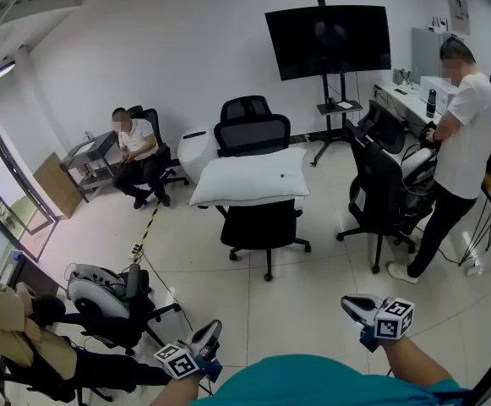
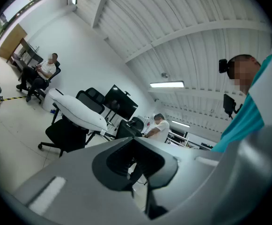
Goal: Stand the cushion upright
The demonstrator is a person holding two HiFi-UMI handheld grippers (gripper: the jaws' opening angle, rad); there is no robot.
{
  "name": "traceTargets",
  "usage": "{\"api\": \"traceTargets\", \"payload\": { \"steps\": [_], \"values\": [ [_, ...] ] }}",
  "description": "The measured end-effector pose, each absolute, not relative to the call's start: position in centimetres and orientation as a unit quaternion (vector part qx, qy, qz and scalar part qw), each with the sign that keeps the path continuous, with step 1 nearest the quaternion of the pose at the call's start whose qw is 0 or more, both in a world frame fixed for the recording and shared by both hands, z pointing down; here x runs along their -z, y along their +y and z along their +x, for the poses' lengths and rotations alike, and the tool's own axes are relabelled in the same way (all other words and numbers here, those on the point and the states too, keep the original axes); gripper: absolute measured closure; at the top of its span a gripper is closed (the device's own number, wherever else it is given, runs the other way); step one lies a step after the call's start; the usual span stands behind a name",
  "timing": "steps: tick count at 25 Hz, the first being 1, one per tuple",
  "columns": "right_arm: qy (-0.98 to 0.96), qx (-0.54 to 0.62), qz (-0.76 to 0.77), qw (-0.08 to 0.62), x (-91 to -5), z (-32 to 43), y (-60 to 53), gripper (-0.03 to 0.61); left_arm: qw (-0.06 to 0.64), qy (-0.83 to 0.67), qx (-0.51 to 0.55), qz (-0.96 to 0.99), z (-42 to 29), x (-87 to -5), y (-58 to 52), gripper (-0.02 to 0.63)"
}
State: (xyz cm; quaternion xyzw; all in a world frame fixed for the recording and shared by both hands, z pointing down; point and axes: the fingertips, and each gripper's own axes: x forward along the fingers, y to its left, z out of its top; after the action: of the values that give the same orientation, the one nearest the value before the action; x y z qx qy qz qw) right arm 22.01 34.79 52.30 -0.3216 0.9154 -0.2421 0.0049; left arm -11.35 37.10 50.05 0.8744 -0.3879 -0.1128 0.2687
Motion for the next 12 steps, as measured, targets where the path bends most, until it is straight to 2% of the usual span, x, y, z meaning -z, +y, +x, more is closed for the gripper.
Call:
{"api": "traceTargets", "payload": {
  "steps": [6,12],
  "values": [
    [0.917,0.247,-0.314,-0.01,-52.6,21.9,32.0,0.575,0.281,-0.393,0.119,0.868,-11.3,-50.9,35.2,0.603],
    [0.917,0.243,-0.315,-0.026,-53.0,17.0,26.7,0.575,0.3,-0.389,0.133,0.861,-16.0,-53.5,30.1,0.603]
  ]
}}
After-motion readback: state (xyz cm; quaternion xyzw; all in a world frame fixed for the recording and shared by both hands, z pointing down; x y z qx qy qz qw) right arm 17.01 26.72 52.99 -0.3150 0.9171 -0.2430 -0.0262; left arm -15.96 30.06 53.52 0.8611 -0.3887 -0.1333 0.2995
